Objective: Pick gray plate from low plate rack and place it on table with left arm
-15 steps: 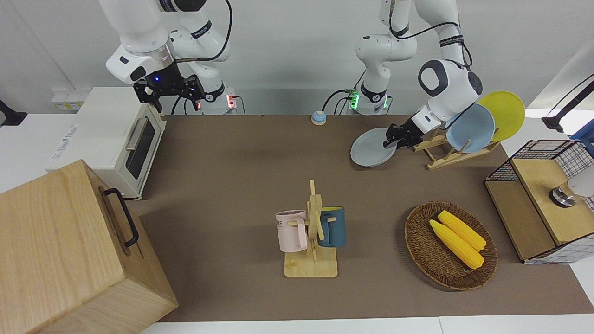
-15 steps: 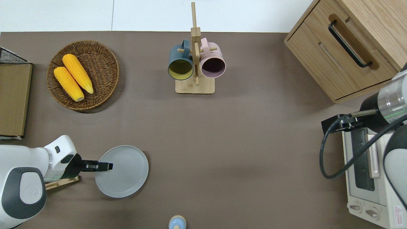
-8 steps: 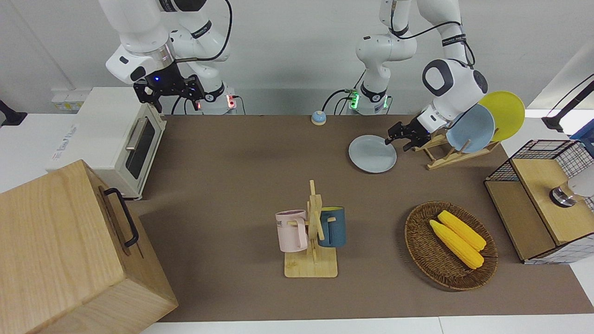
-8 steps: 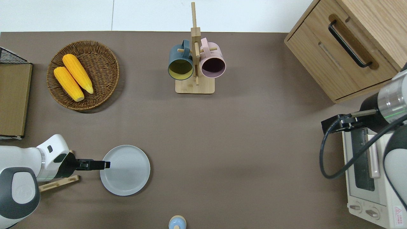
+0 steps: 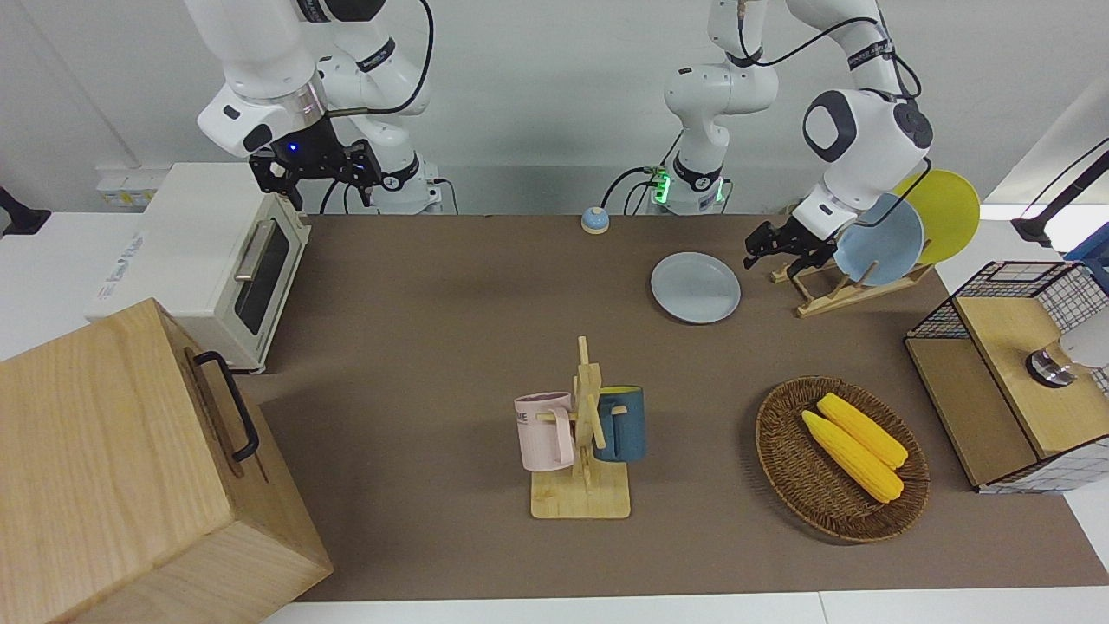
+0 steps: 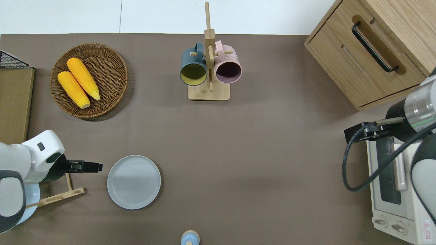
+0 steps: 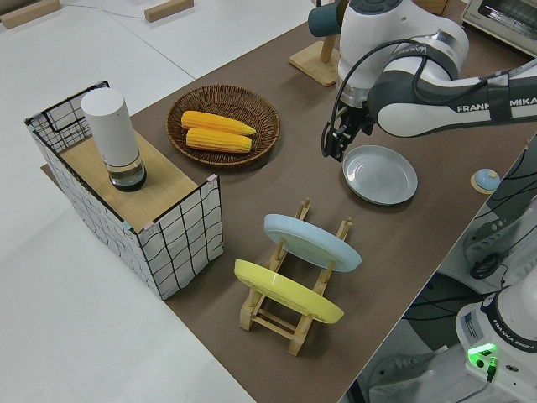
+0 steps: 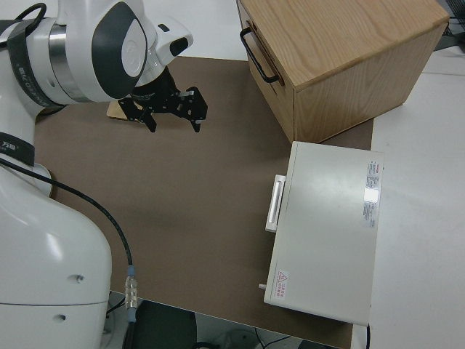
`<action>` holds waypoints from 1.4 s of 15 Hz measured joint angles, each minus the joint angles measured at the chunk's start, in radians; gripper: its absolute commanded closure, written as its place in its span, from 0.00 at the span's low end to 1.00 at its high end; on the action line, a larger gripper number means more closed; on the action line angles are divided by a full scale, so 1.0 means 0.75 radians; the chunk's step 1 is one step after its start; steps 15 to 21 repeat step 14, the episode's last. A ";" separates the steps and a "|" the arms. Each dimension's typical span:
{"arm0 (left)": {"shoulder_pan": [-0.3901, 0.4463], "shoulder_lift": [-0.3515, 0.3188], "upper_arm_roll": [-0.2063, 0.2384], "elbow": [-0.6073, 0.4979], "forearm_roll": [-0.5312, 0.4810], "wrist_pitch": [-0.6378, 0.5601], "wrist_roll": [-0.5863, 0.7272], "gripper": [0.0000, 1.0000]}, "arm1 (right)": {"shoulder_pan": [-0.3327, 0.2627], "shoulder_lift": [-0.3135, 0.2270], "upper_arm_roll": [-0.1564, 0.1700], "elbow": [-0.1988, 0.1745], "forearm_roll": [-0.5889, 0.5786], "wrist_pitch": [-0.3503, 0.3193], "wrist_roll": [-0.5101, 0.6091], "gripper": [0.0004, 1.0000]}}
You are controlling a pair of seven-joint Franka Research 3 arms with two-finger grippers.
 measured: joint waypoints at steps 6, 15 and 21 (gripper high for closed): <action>-0.009 -0.005 -0.046 0.313 0.143 -0.263 -0.144 0.01 | 0.000 0.000 0.000 0.000 0.000 0.000 0.000 0.02; -0.009 -0.006 -0.109 0.543 0.242 -0.398 -0.199 0.01 | 0.000 0.000 0.000 0.000 0.000 0.000 0.000 0.02; -0.009 -0.006 -0.109 0.543 0.242 -0.398 -0.199 0.01 | 0.000 0.000 0.000 0.000 0.000 0.000 0.000 0.02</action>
